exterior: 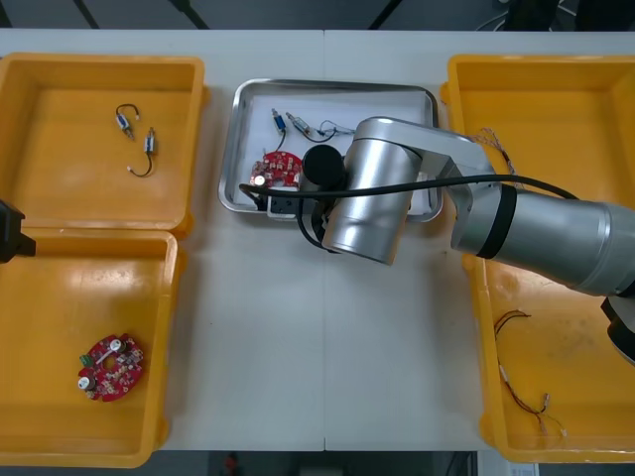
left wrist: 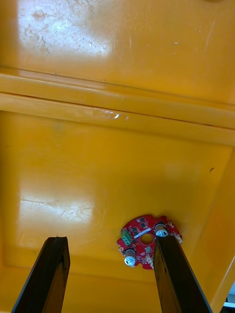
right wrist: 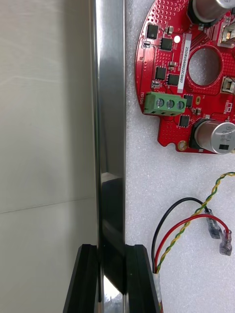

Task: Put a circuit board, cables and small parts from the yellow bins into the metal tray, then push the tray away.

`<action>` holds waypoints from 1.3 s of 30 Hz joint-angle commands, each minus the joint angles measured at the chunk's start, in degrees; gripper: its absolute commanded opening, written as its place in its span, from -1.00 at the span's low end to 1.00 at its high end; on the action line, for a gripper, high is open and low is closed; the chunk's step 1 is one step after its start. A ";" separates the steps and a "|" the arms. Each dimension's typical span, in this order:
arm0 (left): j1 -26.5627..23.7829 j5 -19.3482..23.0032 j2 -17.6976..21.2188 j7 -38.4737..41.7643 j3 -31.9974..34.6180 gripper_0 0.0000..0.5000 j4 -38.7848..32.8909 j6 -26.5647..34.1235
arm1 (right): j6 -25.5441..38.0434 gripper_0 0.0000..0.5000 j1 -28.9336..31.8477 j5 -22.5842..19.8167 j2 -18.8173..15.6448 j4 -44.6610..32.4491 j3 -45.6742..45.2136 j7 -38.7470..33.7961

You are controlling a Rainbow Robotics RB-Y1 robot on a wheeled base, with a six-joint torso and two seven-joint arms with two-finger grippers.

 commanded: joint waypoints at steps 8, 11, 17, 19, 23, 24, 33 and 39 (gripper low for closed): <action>0.83 -0.53 2.67 2.32 1.89 1.00 -0.24 -0.52 | -4.34 -1.00 -7.53 -2.16 1.15 8.14 0.69 12.16; 0.83 -0.53 2.67 2.32 1.89 1.00 -0.24 -0.52 | -5.48 -1.00 -8.50 -2.33 1.86 10.51 0.69 12.87; 0.83 -0.53 2.67 2.32 1.89 1.00 -0.24 -0.52 | -8.82 -1.00 -9.64 -2.33 2.82 15.26 0.69 13.31; 0.83 -0.53 2.67 2.32 1.89 1.00 -0.24 -0.52 | -10.05 -1.00 -10.00 -2.33 3.26 16.84 0.69 13.66; 0.83 -0.53 2.67 2.32 1.89 1.00 -0.24 -0.52 | -12.78 -1.00 -10.96 -2.33 3.96 20.45 0.69 14.45; 0.83 -0.53 2.67 2.32 1.89 1.00 -0.24 -0.52 | -13.66 -1.00 -11.14 -2.33 4.05 21.32 0.69 14.63; 0.83 -0.53 2.67 2.32 1.89 1.00 -0.24 -0.52 | -19.81 -1.00 -12.46 -2.24 5.37 26.42 0.69 16.12; 0.83 -0.53 2.67 2.32 1.89 1.00 -0.24 -0.52 | -23.06 -1.00 -12.63 -2.24 5.63 27.83 0.69 16.56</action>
